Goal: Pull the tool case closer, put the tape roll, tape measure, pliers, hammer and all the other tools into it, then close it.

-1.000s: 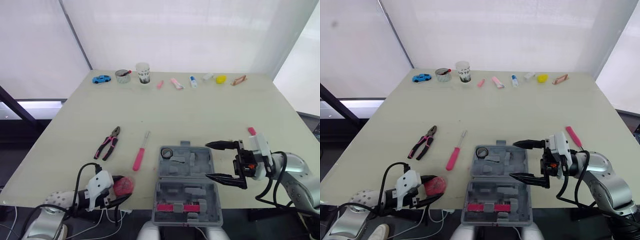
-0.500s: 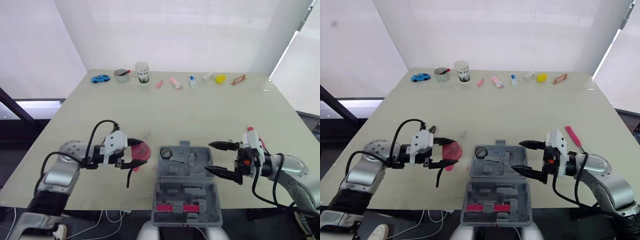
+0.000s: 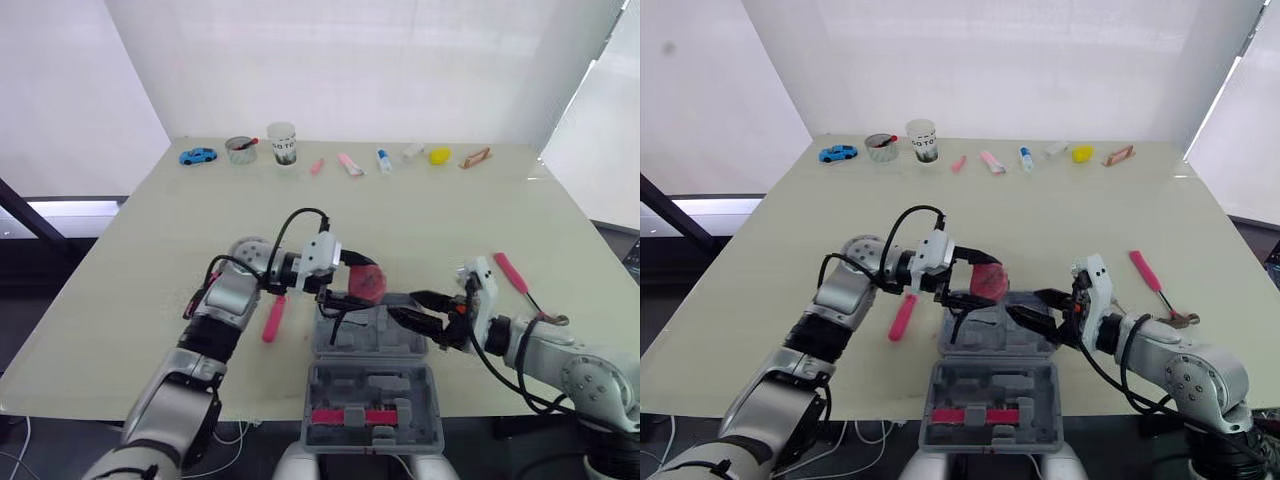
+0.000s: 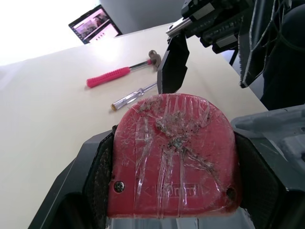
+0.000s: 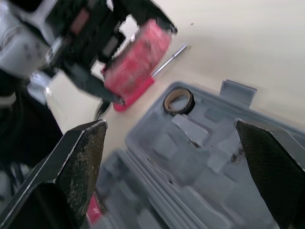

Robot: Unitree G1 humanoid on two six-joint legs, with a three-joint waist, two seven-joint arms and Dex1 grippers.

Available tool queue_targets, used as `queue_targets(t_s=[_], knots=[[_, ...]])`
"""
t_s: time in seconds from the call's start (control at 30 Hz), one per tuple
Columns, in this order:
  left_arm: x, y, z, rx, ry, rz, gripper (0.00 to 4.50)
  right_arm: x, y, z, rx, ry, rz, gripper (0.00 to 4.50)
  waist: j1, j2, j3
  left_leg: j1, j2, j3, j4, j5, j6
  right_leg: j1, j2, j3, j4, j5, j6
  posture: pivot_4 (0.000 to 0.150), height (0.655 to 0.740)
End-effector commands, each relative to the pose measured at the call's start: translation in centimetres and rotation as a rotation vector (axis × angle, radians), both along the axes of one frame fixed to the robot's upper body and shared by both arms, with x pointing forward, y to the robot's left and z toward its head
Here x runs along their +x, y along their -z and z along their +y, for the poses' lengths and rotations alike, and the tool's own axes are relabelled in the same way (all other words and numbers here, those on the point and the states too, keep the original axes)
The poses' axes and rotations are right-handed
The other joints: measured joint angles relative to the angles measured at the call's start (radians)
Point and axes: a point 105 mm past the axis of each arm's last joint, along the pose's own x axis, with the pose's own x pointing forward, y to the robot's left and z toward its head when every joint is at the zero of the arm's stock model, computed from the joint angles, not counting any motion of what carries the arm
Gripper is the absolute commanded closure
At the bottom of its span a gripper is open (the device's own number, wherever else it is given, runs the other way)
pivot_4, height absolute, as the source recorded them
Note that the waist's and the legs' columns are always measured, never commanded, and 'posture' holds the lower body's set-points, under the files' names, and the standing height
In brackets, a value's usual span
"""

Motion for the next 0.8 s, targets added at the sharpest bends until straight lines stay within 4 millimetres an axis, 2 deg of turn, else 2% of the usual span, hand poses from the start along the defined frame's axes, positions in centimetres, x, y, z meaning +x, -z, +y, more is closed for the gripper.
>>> queue_targets(t_s=[0.03,0.17,0.27,0.37,0.47,0.57,0.6,0.73,0.8], knots=[[0.0,-0.9,-1.3,-0.010,0.058,-0.055,1.50,-0.1,-1.4,0.7,0.101,0.036,0.056,0.00,-0.003,0.000,0.000,-0.001,0.000,-0.001,0.000,0.000,0.000,-0.001,0.000,0.000,0.000,0.000,0.000,0.150,0.7400],[-0.1,-0.9,-2.9,-0.025,0.105,-0.064,1.50,0.1,-2.0,2.4,0.250,0.075,0.185,0.00,-0.008,0.000,0.000,-0.002,0.000,-0.001,0.000,0.000,0.000,-0.001,0.000,0.000,-0.001,0.000,0.000,0.150,0.7400],[-0.1,-1.0,-3.2,-0.034,0.115,-0.067,1.50,0.8,-1.9,2.5,0.288,0.141,0.272,0.00,-0.010,0.000,0.000,-0.002,0.000,-0.002,0.000,0.000,0.000,-0.001,0.000,-0.001,-0.001,0.000,0.000,0.150,0.7400],[0.0,-1.1,-3.4,-0.044,0.115,-0.074,1.50,0.8,-1.8,2.6,0.295,0.165,0.338,0.82,-0.015,0.000,0.000,-0.002,0.000,-0.001,0.000,0.000,0.000,-0.001,0.000,0.001,-0.001,0.000,0.000,0.150,0.7400],[0.1,-1.1,-3.4,-0.047,0.114,-0.086,1.50,0.8,-1.8,2.6,0.294,0.179,0.379,2.37,-0.016,0.000,0.000,-0.002,0.000,-0.002,0.000,0.000,0.000,-0.001,0.001,0.001,-0.001,0.000,0.000,0.150,0.7400],[0.1,-1.1,-3.3,-0.047,0.114,-0.084,1.50,0.9,-1.9,2.6,0.290,0.186,0.394,3.65,-0.015,0.000,0.000,-0.002,0.000,-0.002,0.000,0.000,0.000,-0.001,0.001,0.001,-0.001,0.000,0.000,0.150,0.7400],[0.1,-1.0,-3.3,-0.046,0.114,-0.084,1.50,0.9,-1.9,2.6,0.288,0.187,0.398,3.89,-0.015,0.000,0.000,-0.002,0.000,-0.003,0.000,0.000,0.000,-0.001,0.002,0.001,-0.001,0.000,0.000,0.150,0.7400],[0.2,-1.2,-3.2,-0.068,0.097,-0.067,1.50,0.7,-2.0,2.7,0.288,0.175,0.410,3.94,-0.015,0.000,0.000,-0.003,0.000,-0.003,0.000,0.000,0.000,-0.001,0.003,0.003,-0.001,0.000,0.000,0.150,0.7400],[0.3,-1.4,-3.1,-0.073,0.087,-0.067,0.48,0.5,-2.2,2.8,0.288,0.158,0.410,3.94,-0.015,0.000,0.000,-0.003,0.000,-0.003,0.000,0.000,0.000,-0.001,0.003,0.003,-0.001,0.000,0.000,0.150,0.7400]])
